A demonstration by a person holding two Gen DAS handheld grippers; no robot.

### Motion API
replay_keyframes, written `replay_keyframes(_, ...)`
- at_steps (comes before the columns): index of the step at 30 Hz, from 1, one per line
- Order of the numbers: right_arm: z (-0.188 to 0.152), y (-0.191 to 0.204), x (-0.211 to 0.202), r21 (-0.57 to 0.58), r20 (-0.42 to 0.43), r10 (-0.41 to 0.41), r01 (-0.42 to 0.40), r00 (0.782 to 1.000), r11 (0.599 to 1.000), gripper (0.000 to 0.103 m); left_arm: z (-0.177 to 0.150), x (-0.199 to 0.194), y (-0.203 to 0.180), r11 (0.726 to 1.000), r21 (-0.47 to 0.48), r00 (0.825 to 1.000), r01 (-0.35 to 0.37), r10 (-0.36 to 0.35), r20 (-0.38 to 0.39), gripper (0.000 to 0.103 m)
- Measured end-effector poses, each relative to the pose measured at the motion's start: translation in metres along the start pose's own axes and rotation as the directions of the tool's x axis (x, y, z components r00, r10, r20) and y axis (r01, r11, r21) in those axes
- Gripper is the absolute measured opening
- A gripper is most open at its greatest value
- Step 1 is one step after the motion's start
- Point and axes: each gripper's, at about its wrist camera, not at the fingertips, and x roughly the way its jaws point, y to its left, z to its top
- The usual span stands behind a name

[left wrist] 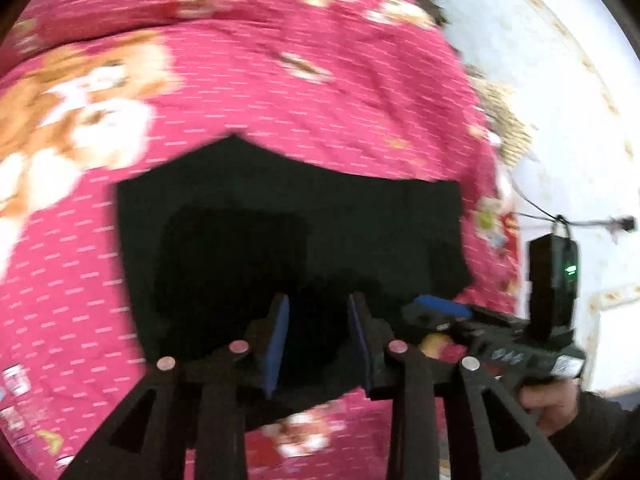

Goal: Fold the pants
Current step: 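Fold the edge over with the left gripper while the right gripper grips the folded layer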

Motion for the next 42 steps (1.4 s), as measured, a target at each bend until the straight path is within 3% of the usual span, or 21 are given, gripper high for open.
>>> replay_keyframes(3, 0.008, 0.005, 0.014, 0.007, -0.025, 0.024, -0.024, 0.999, 1.000, 0.052, -0.003, -0.005, 0.034, 0.995, -0.068, 0.998, -0.070, 0.071, 0.003, 0.033)
replay_keyframes(8, 0.012, 0.007, 0.019, 0.032, -0.034, 0.010, -0.009, 0.999, 0.999, 0.052, -0.013, -0.008, 0.064, 0.987, -0.122, 0.994, -0.105, 0.107, 0.002, 0.033)
replay_keyframes(10, 0.010, 0.003, 0.018, 0.056, -0.034, -0.001, 0.003, 0.999, 0.998, 0.052, -0.015, -0.006, 0.067, 0.985, -0.131, 0.994, -0.110, 0.110, -0.005, 0.033)
replay_keyframes(14, 0.005, -0.006, -0.006, 0.122, 0.056, 0.017, -0.024, 0.998, 0.992, 0.052, -0.017, -0.004, 0.062, 0.988, -0.118, 0.995, -0.098, 0.098, -0.003, 0.033)
replay_keyframes(17, 0.006, 0.001, -0.006, 0.076, 0.059, 0.033, -0.038, 0.998, 0.996, 0.051, -0.016, -0.005, 0.056, 0.991, -0.098, 0.996, -0.090, 0.091, 0.000, 0.033)
replay_keyframes(18, 0.006, 0.006, -0.004, 0.047, 0.054, 0.027, -0.029, 0.998, 0.998, 0.046, -0.014, -0.004, 0.053, 0.991, -0.094, 0.996, -0.090, 0.090, 0.001, 0.033)
replay_keyframes(19, 0.007, 0.014, 0.002, 0.002, 0.036, 0.007, -0.007, 0.999, 1.000, 0.025, -0.013, -0.003, 0.052, 0.992, -0.091, 0.996, -0.092, 0.093, 0.001, 0.033)
replay_keyframes(20, 0.007, 0.019, 0.007, -0.025, 0.019, -0.009, 0.010, 1.000, 1.000, 0.014, -0.012, -0.002, 0.051, 0.992, -0.086, 0.995, -0.096, 0.096, 0.000, 0.033)
replay_keyframes(24, -0.006, 0.015, 0.042, -0.075, -0.117, -0.096, 0.088, 0.988, 0.993, 0.014, -0.016, 0.009, 0.055, 0.991, -0.080, 0.993, -0.105, 0.101, -0.053, 0.033)
replay_keyframes(29, -0.009, 0.004, 0.027, -0.055, -0.102, -0.116, 0.110, 0.988, 0.992, 0.013, -0.025, 0.010, 0.057, 0.990, -0.079, 0.990, -0.119, 0.113, -0.081, 0.033)
replay_keyframes(32, 0.000, 0.007, 0.011, -0.058, -0.045, -0.113, 0.110, 0.993, 0.992, 0.013, -0.019, 0.003, 0.056, 0.990, -0.081, 0.993, -0.116, 0.112, -0.044, 0.033)
replay_keyframes(36, 0.022, 0.023, 0.004, -0.097, 0.018, -0.051, 0.053, 0.999, 0.994, 0.013, 0.008, -0.001, 0.054, 0.988, -0.073, 0.991, -0.133, 0.134, 0.011, 0.033)
replay_keyframes(42, 0.072, 0.049, 0.035, -0.152, 0.026, -0.011, 0.015, 1.000, 0.988, 0.013, 0.048, 0.013, 0.054, 0.979, -0.048, 0.978, -0.197, 0.200, 0.057, 0.033)
